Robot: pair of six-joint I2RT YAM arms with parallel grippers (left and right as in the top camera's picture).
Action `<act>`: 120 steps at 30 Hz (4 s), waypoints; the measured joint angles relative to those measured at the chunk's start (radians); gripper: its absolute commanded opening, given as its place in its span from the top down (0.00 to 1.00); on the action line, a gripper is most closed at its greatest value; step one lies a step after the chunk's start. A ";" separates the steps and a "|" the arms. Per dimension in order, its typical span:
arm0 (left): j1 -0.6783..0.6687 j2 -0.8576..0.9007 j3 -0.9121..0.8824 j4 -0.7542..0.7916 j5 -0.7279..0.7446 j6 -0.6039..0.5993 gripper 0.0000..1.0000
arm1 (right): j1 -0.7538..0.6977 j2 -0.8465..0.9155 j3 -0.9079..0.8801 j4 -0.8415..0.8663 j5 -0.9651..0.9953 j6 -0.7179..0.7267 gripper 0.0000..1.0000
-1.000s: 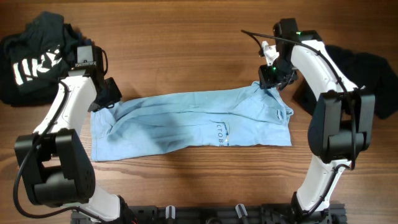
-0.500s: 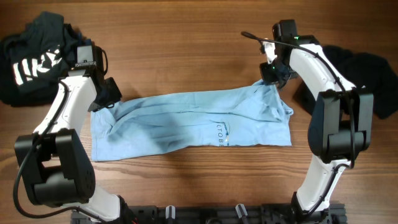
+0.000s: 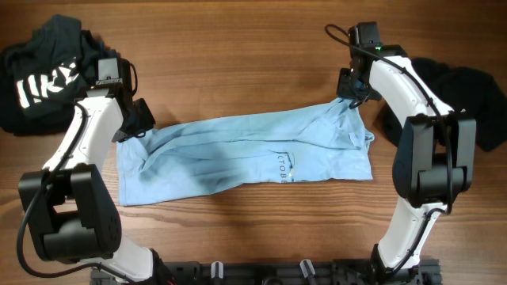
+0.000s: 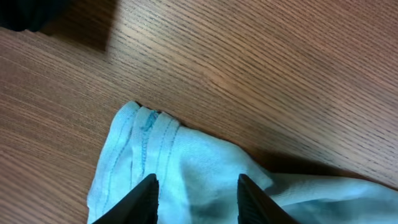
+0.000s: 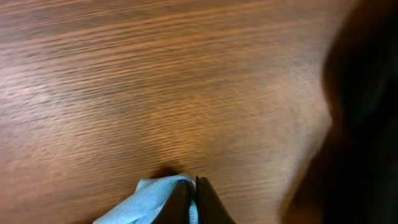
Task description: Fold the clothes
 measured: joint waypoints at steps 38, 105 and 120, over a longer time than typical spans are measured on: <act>0.000 0.000 0.000 -0.060 0.167 0.041 0.51 | -0.071 -0.034 0.059 0.032 -0.327 -0.062 0.00; 0.217 -0.275 -0.295 0.203 0.251 0.080 0.96 | -0.071 -0.090 0.075 -0.108 -0.509 -0.220 0.00; 0.055 -0.337 -0.237 0.155 0.320 0.114 0.96 | -0.071 -0.090 0.075 -0.129 -0.525 -0.220 0.00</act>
